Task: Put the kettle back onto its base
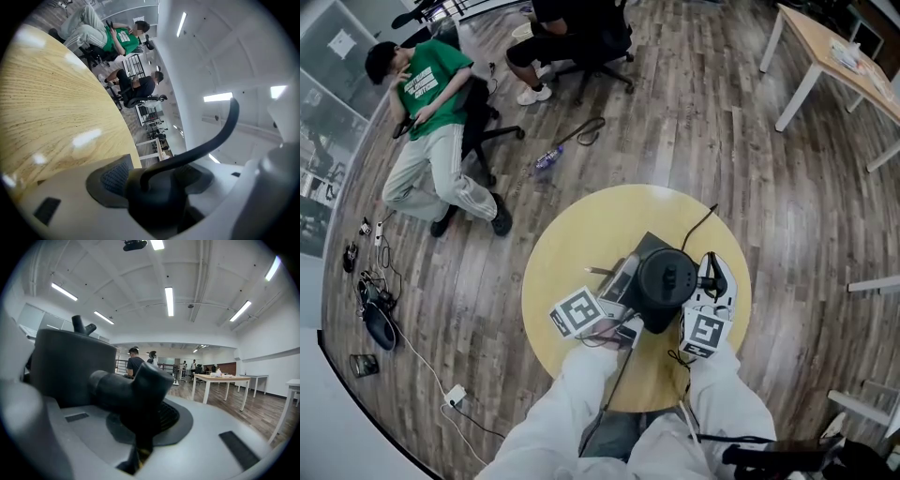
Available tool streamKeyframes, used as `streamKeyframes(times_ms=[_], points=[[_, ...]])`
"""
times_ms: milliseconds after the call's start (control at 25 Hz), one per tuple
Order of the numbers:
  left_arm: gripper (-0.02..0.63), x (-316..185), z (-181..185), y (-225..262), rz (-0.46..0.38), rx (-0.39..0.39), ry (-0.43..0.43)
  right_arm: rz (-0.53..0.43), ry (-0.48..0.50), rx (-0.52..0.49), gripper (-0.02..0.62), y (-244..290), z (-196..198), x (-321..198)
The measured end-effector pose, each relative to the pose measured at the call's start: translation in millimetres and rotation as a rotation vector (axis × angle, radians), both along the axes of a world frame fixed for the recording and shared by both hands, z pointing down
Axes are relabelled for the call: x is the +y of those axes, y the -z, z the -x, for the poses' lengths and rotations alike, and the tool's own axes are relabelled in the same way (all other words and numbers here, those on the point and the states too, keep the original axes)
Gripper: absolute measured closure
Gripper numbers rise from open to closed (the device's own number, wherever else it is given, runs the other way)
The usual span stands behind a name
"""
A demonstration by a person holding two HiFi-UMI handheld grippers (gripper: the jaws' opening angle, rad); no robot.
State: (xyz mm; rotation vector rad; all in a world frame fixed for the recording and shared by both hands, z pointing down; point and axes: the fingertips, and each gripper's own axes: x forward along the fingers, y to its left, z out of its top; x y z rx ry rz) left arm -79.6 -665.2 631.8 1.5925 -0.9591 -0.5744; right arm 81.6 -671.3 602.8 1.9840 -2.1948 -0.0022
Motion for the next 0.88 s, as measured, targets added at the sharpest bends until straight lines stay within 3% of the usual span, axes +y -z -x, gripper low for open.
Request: streamKeyframes(times_ms=[400, 880], points=[[0.304, -12, -4, 0, -0.013, 0.003, -0.009, -0.020, -0.008, 0.016, 0.580, 1, -2, -8], [0.307, -5, -2, 3, -0.038, -0.039, -0.019, 0.004, 0.008, 0.042, 0.583, -1, 5, 19]])
